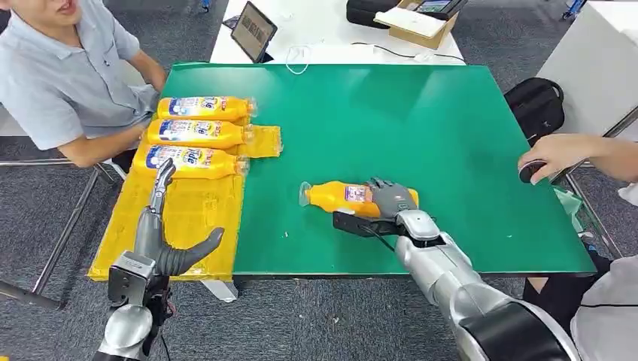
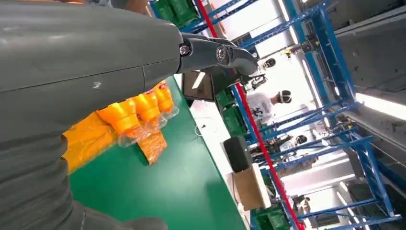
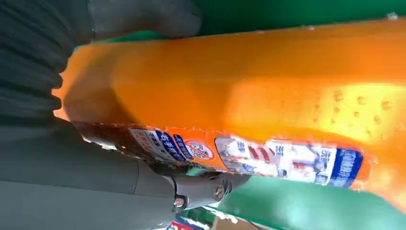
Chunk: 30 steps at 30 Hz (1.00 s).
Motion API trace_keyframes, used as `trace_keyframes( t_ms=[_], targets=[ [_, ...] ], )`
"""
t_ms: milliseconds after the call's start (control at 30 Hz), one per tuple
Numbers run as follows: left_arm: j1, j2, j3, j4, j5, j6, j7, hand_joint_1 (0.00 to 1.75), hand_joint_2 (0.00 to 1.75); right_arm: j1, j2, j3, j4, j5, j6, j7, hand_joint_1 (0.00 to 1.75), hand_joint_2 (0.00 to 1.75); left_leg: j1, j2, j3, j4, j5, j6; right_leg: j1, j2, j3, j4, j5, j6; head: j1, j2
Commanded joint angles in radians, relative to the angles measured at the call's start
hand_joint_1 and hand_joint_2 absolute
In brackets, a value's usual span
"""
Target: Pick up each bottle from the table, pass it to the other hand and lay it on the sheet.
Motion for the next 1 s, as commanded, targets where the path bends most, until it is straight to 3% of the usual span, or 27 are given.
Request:
trace_keyframes(
  t_ms=[33,200,367,433,533,600,800,900,1000],
  targets=[
    [-0.023,0.020,-0.023,0.052,0.002,-0.007,0.006,0.00,1.75,-0.008,-0.004,0.035,0.098,-0.001,0.040,0.022,1.75,1.75,0.001,-0.001,0.004,-0.001,-0.001,-0.001,0.001,-0.001,0.004,-0.001,-0.001,-0.002,0.000,0.000],
    [0.017,0.013,-0.017,0.021,0.008,-0.010,0.010,0.00,1.75,0.026,-0.019,0.009,0.088,-0.034,0.044,0.014,1.75,1.75,0.001,-0.002,0.006,-0.002,-0.001,-0.001,0.001,-0.002,0.006,-0.002,-0.002,-0.002,0.000,0.000],
    [0.051,0.014,0.001,0.007,0.042,-0.016,0.000,0.00,1.75,0.090,-0.042,-0.073,0.054,-0.159,0.048,-0.146,1.75,1.75,0.001,-0.003,0.006,-0.002,-0.001,-0.001,0.001,-0.003,0.007,-0.003,-0.001,-0.001,0.000,0.000],
    [0.056,0.010,0.008,0.006,0.063,-0.022,-0.013,0.00,1.75,0.117,-0.041,-0.108,0.027,-0.236,0.063,-0.254,1.75,1.75,0.001,-0.004,0.009,-0.002,-0.001,-0.001,0.001,-0.004,0.010,-0.004,-0.002,-0.002,0.001,0.000],
    [0.058,-0.012,0.014,0.013,0.119,-0.046,-0.035,0.00,1.75,0.156,0.000,-0.159,-0.039,-0.364,0.097,-0.431,1.75,1.75,0.002,-0.002,0.010,-0.002,-0.001,-0.001,0.002,-0.002,0.011,-0.004,-0.001,-0.002,0.001,0.000],
    [0.054,-0.035,0.021,0.030,0.163,-0.057,-0.044,0.00,1.75,0.184,0.043,-0.161,-0.098,-0.414,0.103,-0.484,1.75,1.75,0.002,0.000,0.011,-0.002,-0.002,-0.001,0.002,0.001,0.010,-0.003,-0.001,-0.002,0.001,0.000],
    [0.110,-0.109,0.027,-0.011,0.327,-0.053,-0.109,0.00,1.75,0.285,0.176,-0.198,-0.368,-0.688,-0.045,-0.570,1.75,1.75,0.002,0.009,0.016,-0.002,-0.006,-0.005,0.002,0.008,0.011,-0.002,-0.001,-0.004,0.001,0.000],
    [0.127,-0.104,0.019,-0.025,0.328,-0.047,-0.113,0.00,1.75,0.301,0.173,-0.165,-0.420,-0.705,-0.051,-0.535,1.75,1.75,0.002,0.010,0.012,-0.001,-0.005,-0.004,0.003,0.009,0.008,0.000,-0.001,-0.003,0.000,0.000],
    [0.157,-0.112,0.022,-0.021,0.344,-0.045,-0.113,0.00,1.75,0.344,0.206,-0.211,-0.502,-0.811,-0.150,-0.606,1.75,1.75,0.002,0.007,0.009,0.000,-0.005,-0.004,0.003,0.006,0.006,0.001,-0.003,-0.004,0.000,0.000]
  ],
)
